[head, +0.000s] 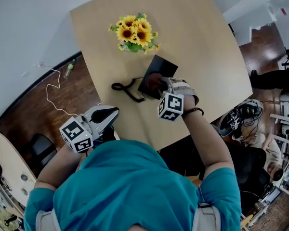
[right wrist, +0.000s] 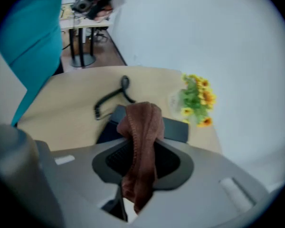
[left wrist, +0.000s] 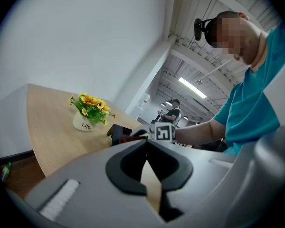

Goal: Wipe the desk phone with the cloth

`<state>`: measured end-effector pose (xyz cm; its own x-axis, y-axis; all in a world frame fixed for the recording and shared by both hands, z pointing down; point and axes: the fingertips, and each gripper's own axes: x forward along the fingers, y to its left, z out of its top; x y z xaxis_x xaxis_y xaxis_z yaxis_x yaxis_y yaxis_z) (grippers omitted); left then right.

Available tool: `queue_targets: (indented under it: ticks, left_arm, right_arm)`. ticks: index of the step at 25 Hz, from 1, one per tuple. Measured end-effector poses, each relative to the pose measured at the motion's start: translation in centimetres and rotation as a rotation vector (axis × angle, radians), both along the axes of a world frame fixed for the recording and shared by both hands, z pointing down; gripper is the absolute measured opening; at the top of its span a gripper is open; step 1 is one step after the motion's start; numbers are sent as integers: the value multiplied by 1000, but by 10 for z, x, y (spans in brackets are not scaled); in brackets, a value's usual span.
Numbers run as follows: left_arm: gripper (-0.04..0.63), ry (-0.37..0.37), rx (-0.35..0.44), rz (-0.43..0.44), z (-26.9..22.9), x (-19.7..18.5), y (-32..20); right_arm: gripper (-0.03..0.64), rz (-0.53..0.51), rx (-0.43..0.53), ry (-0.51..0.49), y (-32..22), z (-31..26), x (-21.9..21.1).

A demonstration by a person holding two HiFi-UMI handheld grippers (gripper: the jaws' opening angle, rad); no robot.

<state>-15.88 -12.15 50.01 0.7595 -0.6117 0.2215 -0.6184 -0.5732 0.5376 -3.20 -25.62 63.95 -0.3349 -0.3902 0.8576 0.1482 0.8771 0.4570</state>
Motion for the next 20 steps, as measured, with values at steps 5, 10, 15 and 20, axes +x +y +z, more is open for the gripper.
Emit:
queue_targets:
  ticks: [5, 10, 15, 20]
  left_arm:
    - [5, -8, 3, -2, -2, 0, 1]
    - [5, -5, -1, -13, -1, -6, 2]
    - [5, -3, -1, -7, -1, -5, 2]
    - [5, -9, -1, 9, -2, 0, 3]
  right_arm:
    - [110, 150, 94, 5, -95, -27, 2]
    - [110, 37, 54, 62, -27, 8, -5]
    - [110, -122, -30, 115, 82, 57, -4]
    - [110, -45, -74, -36, 66, 37, 0]
